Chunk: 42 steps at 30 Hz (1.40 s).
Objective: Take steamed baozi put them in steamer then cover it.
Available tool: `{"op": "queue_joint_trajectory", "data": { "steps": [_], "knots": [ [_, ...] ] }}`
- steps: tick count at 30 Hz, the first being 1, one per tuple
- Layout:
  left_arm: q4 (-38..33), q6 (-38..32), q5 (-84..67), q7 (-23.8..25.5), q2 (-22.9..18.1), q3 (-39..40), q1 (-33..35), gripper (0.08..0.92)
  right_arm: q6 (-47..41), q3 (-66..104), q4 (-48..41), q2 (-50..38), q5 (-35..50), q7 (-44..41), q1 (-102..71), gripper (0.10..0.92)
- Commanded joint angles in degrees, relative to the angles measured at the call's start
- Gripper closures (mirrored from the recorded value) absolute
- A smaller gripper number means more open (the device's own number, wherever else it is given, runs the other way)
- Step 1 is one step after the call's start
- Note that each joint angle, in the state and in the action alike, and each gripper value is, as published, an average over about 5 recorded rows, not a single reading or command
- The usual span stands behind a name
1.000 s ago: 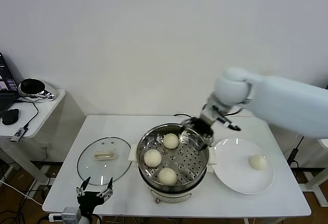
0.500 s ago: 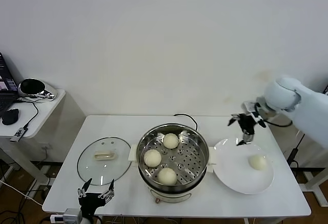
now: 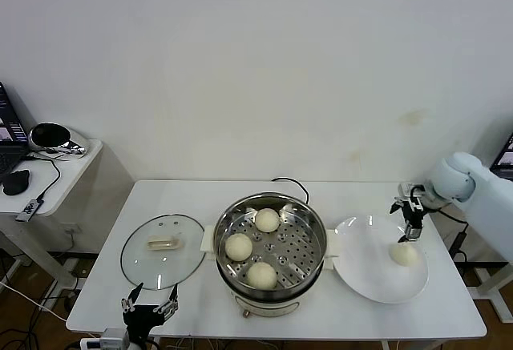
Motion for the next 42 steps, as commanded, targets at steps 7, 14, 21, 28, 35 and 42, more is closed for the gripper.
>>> {"op": "queue_joint_trajectory", "data": {
  "steps": [7,14,21,28,35,42],
  "knots": [
    [1.1,0.1,0.4,0.2,-0.1,-0.2,-0.3,0.177,1.3,3.1,-7.6,4.8,-5.8,-0.3,-5.9,0.203],
    [1.1,0.0,0.5,0.3,-0.1,-0.1,-0.3,0.177,1.5,3.7,-7.1,3.3,-7.8,-0.8,-7.3,0.203],
    [1.4,0.1,0.6,0.3,-0.1,0.1,-0.3,0.177,1.9,5.1,-7.7,3.3,-8.5,0.2,-8.8,0.203],
    [1.4,0.0,0.6,0.3,0.0,-0.1,-0.2,0.177,2.4,5.4,-9.3,4.7,-9.8,1.6,-9.0,0.203],
    [1.4,0.1,0.6,0.3,-0.1,-0.1,-0.3,0.177,2.3,5.3,-9.2,4.7,-9.8,2.1,-9.0,0.203],
    [1.3,0.1,0.7,0.3,-0.1,0.1,-0.3,0.177,1.9,5.3,-9.3,4.9,-8.9,2.7,-9.1,0.204]
  ]
}}
